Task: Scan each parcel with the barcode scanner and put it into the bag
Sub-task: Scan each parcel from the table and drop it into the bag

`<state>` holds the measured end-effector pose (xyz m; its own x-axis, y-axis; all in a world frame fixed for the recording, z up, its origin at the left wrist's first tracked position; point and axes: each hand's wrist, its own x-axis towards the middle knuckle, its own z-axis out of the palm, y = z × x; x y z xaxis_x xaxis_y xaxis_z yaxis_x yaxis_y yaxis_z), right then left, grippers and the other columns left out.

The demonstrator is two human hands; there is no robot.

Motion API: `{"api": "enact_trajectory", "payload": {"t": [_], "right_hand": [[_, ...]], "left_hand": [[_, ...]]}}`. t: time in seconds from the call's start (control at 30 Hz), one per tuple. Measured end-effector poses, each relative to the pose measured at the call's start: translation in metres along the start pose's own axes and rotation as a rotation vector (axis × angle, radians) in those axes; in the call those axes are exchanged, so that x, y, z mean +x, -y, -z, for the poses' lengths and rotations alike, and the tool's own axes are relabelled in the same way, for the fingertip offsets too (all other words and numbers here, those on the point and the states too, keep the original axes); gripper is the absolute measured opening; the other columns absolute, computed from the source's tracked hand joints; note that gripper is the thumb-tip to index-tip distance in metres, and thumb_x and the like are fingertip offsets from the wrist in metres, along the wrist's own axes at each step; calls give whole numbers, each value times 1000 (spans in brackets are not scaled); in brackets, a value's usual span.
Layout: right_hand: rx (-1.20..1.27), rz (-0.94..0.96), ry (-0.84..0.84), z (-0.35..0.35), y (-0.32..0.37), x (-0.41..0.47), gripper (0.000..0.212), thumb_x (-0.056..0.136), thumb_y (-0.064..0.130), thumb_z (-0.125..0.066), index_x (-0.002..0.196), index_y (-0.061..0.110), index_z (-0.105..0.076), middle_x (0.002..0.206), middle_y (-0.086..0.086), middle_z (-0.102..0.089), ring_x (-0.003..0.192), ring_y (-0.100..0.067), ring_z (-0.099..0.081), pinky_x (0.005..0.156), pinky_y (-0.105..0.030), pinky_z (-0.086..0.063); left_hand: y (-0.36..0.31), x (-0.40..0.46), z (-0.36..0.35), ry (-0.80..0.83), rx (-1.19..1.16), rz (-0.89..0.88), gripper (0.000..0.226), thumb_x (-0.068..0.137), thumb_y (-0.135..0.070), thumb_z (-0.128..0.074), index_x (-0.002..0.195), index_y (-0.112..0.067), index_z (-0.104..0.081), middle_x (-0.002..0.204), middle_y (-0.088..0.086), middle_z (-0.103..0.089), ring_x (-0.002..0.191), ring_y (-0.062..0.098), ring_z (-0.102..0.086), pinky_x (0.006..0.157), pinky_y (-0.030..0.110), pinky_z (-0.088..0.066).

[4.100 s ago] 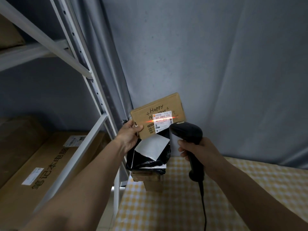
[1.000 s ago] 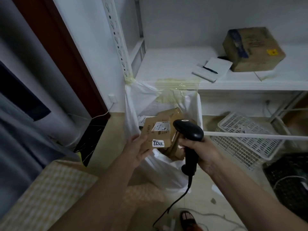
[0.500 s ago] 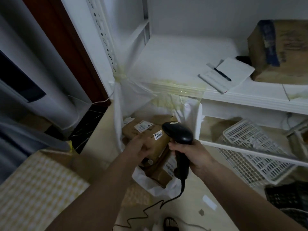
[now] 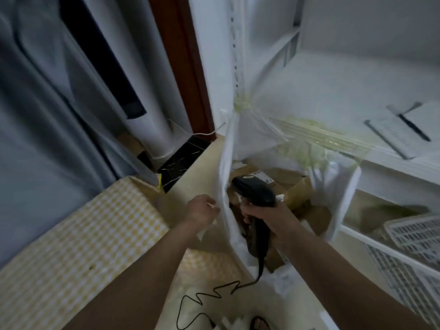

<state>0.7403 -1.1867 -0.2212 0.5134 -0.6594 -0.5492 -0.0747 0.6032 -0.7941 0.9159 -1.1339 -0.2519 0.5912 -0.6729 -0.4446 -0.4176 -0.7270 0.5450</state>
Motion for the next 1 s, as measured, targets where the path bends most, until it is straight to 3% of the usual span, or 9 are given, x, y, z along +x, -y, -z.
{"api": "enact_trajectory", "payload": {"t": [0.07,0.2,0.43,0.63,1.0], "right_hand": [[-41,-1,56,-24,-5,-2,11,79,4,-72,87,0,-64,70,-11,-60,67,-22,-58,66,-33,-47],[-165,-3,221,-77,-18,-17,9,80,4,-70,83,0,-63,70,-12,-57,66,-22,-54,69,-33,-44],[-348,4,374,-198,-74,-68,13,69,13,-75,74,4,-67,69,-13,-59,72,-26,-55,74,-37,-43],[-488,-28,514,-301,-138,-143,15,75,13,-76,81,1,-69,79,-14,-63,80,-28,-60,78,-36,-46],[-568,-66,784,-441,-270,-271,12,82,4,-69,92,-1,-66,84,-12,-59,77,-23,-57,76,-32,-46]], "left_hand": [[24,-12,21,-33,126,-12,21,90,-24,-64,105,-10,-69,107,8,-69,104,24,-64,86,31,-50],[80,-48,65,-108,240,75,23,93,-27,-55,93,-11,-71,87,4,-64,87,23,-64,68,29,-45],[219,-150,135,-259,162,289,21,90,-27,-57,105,-15,-65,112,5,-65,102,22,-62,79,27,-47],[346,-265,173,-385,55,496,25,89,-22,-53,108,-15,-67,112,5,-68,101,22,-64,84,29,-53],[523,-458,192,-588,-104,735,23,89,-16,-49,101,-10,-68,103,10,-68,97,27,-64,74,28,-48]]}}
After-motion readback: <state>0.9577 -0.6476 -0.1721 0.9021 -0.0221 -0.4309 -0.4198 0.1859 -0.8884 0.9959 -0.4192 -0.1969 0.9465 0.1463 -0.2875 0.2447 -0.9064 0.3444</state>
